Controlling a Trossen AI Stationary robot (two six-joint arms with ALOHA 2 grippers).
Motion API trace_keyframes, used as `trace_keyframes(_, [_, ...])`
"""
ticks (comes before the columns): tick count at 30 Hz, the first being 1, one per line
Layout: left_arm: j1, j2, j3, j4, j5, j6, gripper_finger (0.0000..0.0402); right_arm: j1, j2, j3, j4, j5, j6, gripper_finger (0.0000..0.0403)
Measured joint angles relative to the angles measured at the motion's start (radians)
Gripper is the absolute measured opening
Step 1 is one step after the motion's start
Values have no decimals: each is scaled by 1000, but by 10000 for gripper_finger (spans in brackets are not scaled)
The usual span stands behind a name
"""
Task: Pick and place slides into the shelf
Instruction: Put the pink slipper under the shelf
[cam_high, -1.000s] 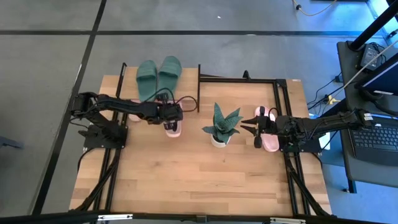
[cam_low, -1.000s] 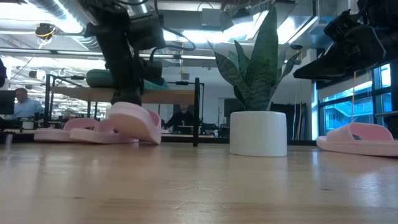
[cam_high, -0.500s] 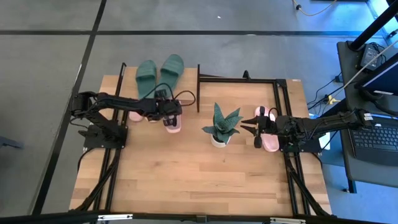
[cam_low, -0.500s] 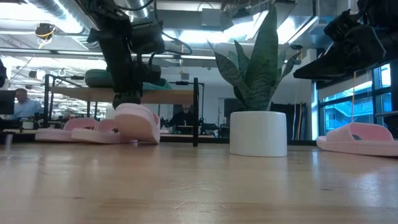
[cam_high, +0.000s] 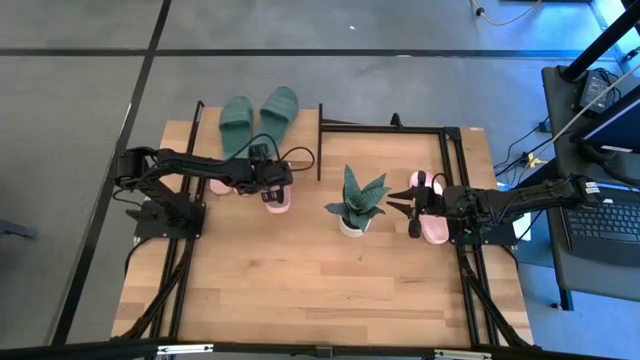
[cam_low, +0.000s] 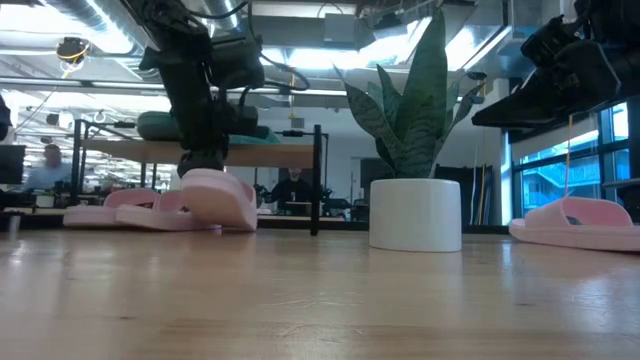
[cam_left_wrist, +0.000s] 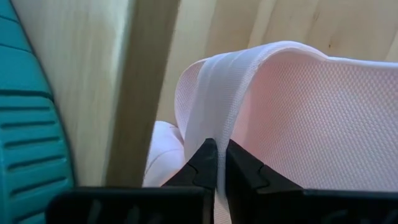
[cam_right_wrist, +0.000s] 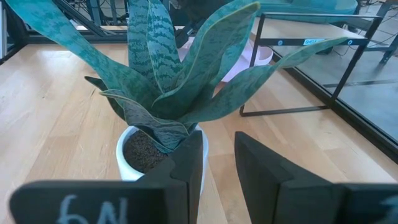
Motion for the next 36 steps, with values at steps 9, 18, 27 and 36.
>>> trace_keyframes(9, [-2, 0, 0, 4, 1, 8, 18, 0, 0, 0, 0, 0, 0, 95])
trace_keyframes(18, [1, -1, 1, -24, 41, 10, 69, 0, 0, 0, 0, 0, 0, 95])
trace_keyframes(27, [0, -3, 2, -23, 69, -23, 136, 0, 0, 0, 0, 0, 0, 95])
trace_keyframes(36, [-34, -33, 2, -47, 118, -73, 157, 0, 0, 0, 0, 0, 0, 95])
